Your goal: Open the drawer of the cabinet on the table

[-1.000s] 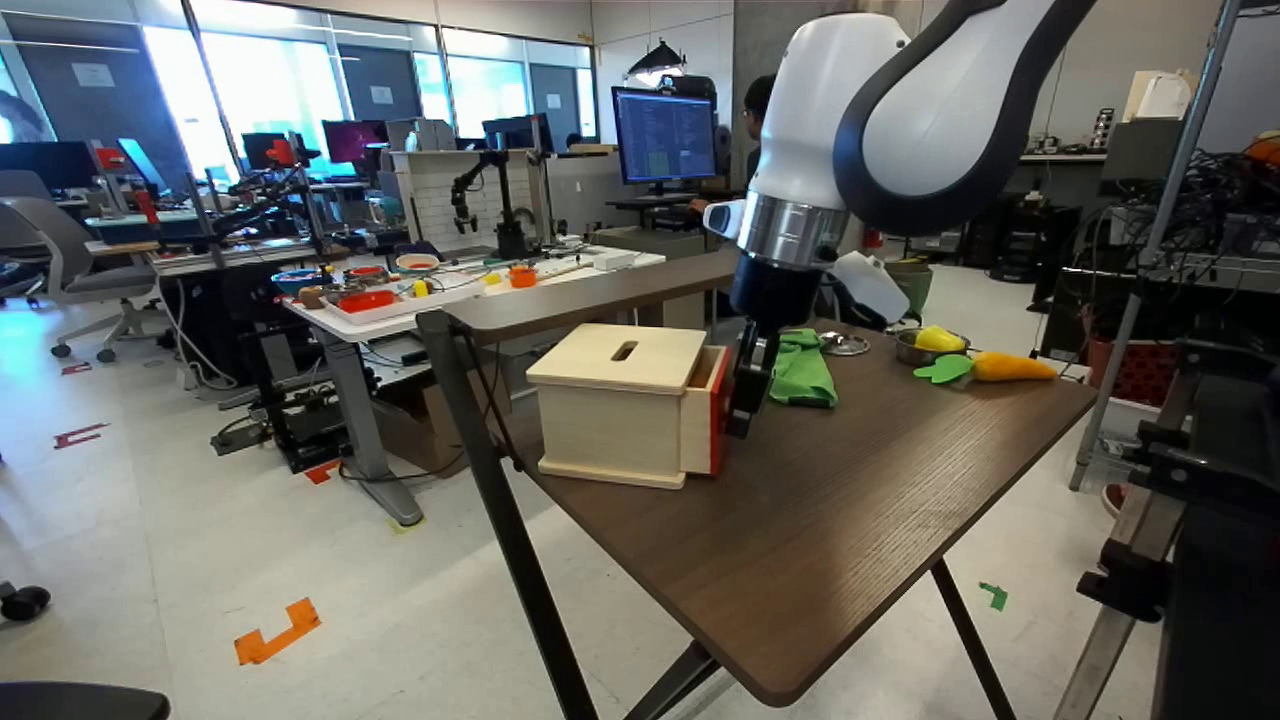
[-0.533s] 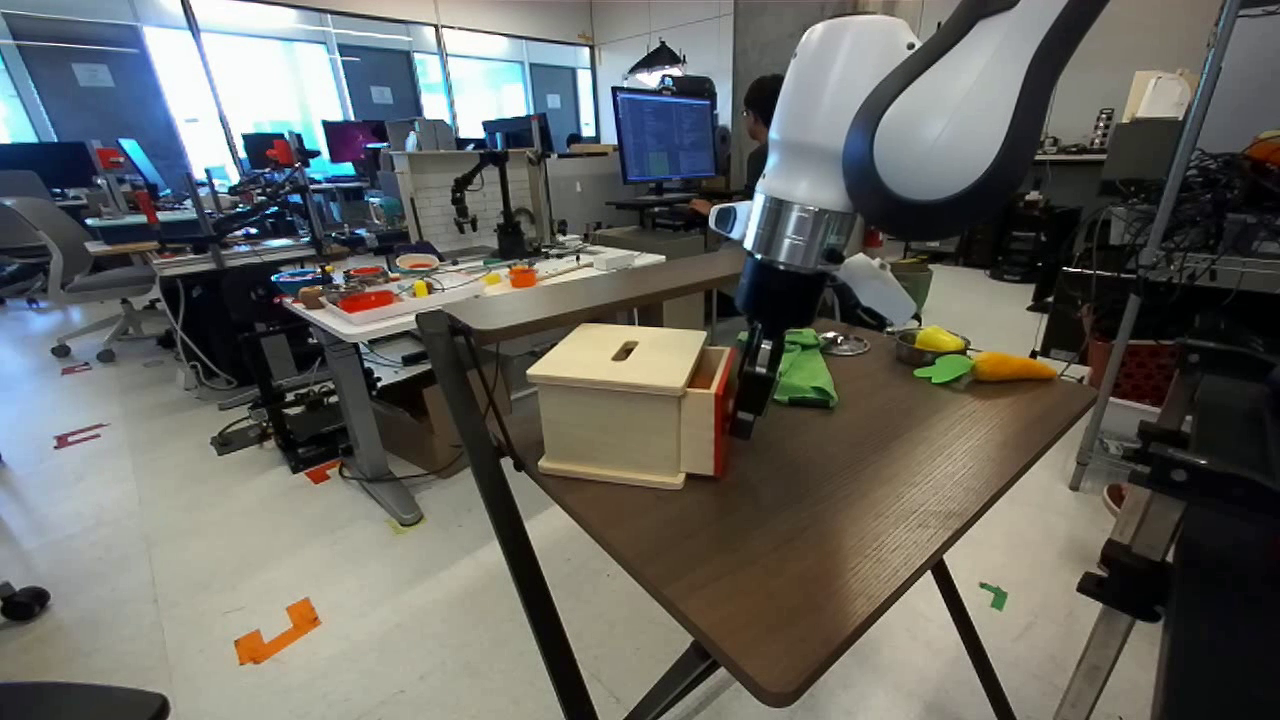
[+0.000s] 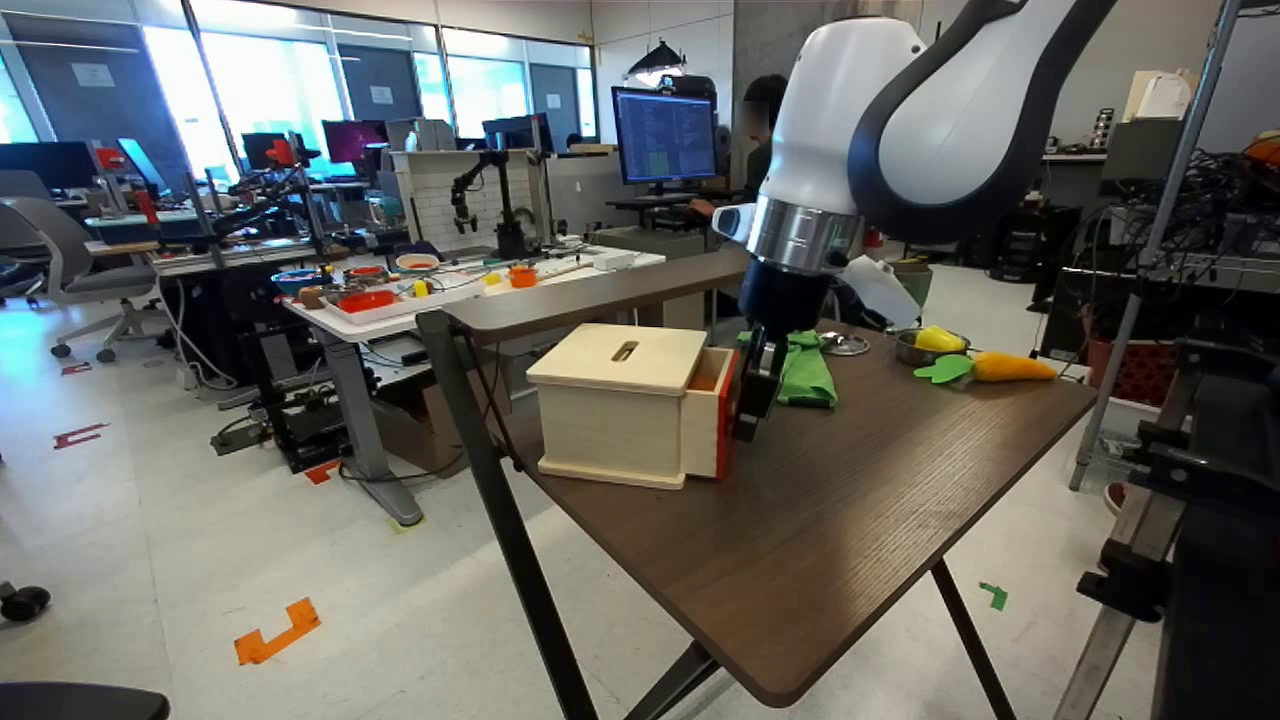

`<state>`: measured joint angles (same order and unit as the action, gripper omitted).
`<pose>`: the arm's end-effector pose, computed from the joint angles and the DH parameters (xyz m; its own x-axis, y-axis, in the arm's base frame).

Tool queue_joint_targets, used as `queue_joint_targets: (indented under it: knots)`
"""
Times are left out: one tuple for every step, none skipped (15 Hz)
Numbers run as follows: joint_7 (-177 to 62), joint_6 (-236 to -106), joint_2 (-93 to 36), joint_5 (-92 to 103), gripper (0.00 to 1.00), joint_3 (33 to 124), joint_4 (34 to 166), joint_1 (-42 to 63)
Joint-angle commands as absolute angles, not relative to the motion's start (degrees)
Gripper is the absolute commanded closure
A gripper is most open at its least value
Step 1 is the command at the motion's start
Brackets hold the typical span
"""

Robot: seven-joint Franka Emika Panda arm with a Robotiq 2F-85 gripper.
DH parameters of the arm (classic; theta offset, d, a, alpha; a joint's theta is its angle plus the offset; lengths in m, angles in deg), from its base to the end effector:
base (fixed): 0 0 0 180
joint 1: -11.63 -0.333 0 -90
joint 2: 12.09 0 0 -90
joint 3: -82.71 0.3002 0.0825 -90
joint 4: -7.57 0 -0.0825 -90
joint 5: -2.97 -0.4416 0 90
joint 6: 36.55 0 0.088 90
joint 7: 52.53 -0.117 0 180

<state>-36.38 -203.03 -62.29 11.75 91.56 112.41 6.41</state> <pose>0.6345 0.1711 0.0060 0.8013 0.5558 0.2214 0.5680 -0.8229 0.0099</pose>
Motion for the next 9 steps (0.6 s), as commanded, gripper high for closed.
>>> queue_joint_targets:
  knots:
    - [-38.16,-201.91,-60.88,12.14,0.93,91.68,116.34,4.94]
    - [-38.14,-201.82,-60.82,12.12,0.93,91.76,116.43,4.95]
    - [-37.92,-201.62,-60.73,12.06,0.93,92.11,116.64,5.16]
    - [-37.81,-201.61,-60.52,12.06,0.93,92.31,116.99,5.22]
    - [-37.92,-201.67,-60.27,12.09,0.93,92.27,117.4,5.08]
    - [-38.03,-201.84,-59.84,12.16,0.93,92.17,118.11,4.96]
    - [-38.02,-201.85,-59.65,12.18,0.93,92.19,118.46,4.96]
    - [-38.01,-201.72,-59.52,12.12,0.93,92.28,118.75,5.05]
    - [-38.03,-201.67,-59.44,12.08,0.93,92.29,118.96,5.09]
